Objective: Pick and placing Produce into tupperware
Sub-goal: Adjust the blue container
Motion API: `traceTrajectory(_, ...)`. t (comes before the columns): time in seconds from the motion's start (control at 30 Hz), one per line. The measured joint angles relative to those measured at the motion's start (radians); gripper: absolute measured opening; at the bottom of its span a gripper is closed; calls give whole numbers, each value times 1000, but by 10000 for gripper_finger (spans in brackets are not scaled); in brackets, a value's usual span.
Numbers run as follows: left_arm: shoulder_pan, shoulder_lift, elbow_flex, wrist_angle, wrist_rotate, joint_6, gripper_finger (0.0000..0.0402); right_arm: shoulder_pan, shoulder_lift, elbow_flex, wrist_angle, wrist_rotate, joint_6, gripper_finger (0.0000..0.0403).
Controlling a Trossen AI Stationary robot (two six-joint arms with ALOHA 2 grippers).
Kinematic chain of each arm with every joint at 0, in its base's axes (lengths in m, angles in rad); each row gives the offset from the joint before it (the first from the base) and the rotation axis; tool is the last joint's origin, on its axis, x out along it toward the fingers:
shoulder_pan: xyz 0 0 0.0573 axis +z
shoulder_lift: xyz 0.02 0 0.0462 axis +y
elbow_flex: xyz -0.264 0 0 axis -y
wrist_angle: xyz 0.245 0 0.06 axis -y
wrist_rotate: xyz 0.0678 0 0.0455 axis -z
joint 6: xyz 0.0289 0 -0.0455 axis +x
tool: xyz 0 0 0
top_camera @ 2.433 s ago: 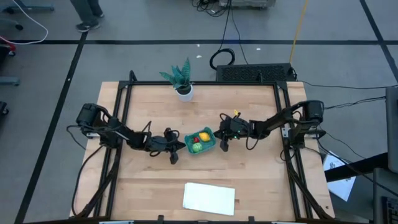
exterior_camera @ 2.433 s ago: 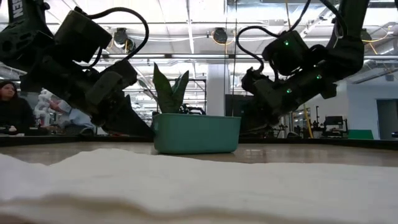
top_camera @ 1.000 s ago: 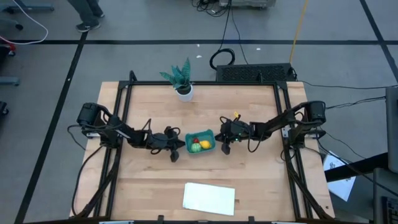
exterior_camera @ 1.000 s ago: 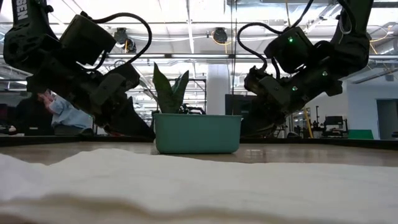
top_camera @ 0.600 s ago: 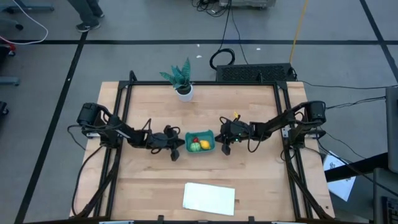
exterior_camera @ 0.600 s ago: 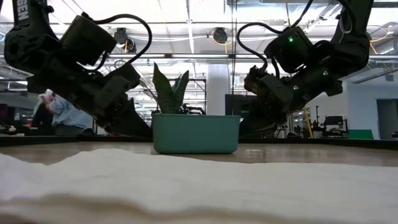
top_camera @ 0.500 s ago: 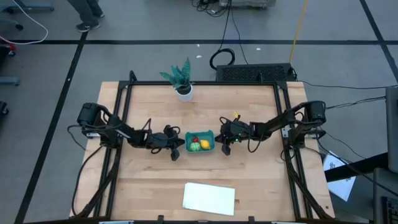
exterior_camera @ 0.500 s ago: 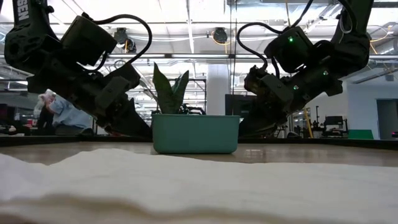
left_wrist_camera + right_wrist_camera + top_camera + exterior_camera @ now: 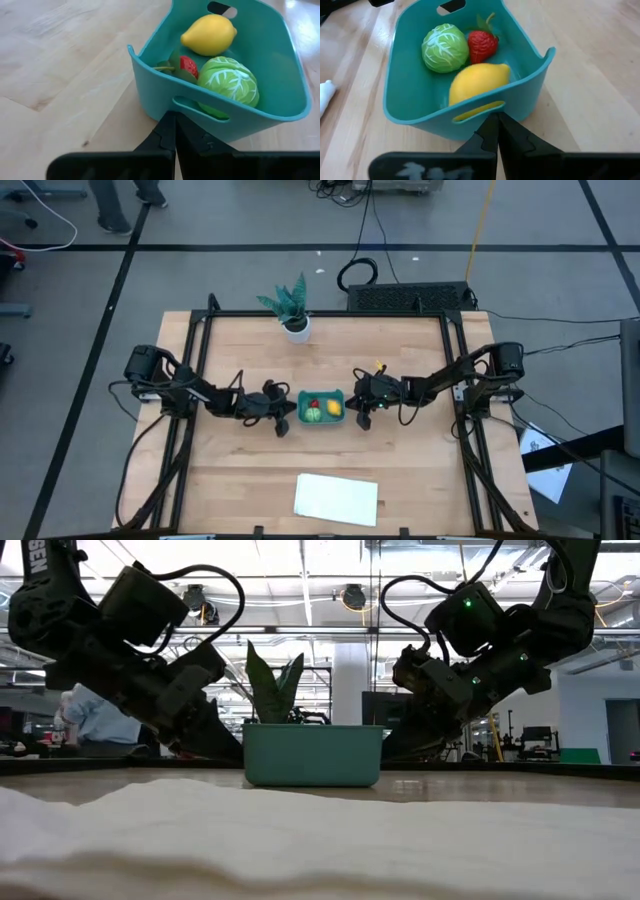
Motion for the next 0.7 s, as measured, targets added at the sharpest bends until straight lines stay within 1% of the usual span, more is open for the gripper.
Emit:
traceTrajectory(0.23,3,0,0,-1,-18,-2,0,1,0,1,0,-4,0,0)
traceTrajectory(0.7,3,0,0,-4,-12,-7,0,0,0,1,-1,0,0,0)
